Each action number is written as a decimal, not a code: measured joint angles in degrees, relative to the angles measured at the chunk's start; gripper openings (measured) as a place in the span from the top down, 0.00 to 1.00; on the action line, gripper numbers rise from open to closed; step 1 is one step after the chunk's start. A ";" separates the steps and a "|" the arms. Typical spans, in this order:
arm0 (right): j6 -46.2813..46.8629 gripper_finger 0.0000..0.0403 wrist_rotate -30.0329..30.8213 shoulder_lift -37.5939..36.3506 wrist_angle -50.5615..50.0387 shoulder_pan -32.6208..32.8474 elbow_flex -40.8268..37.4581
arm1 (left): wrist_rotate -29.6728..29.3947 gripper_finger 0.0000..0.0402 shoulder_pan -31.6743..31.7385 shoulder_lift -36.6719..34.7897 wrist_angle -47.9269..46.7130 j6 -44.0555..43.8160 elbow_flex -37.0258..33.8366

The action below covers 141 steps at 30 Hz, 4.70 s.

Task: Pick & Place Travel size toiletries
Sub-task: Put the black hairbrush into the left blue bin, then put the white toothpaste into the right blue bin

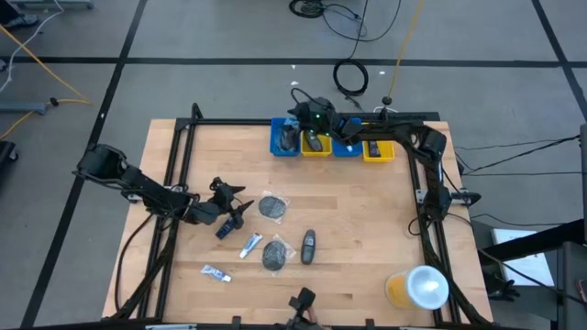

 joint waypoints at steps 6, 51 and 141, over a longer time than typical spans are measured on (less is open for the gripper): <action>0.85 0.38 5.82 -3.34 -16.10 2.31 -0.04 | 0.01 0.33 0.00 0.00 -0.02 0.10 0.00; -2.59 1.00 1.97 -0.14 -10.81 4.00 -0.31 | 1.57 0.33 1.61 0.00 0.37 -2.34 0.02; -13.40 0.36 22.86 -15.26 24.43 45.34 -41.46 | 40.13 0.86 9.08 11.57 -28.96 5.93 29.66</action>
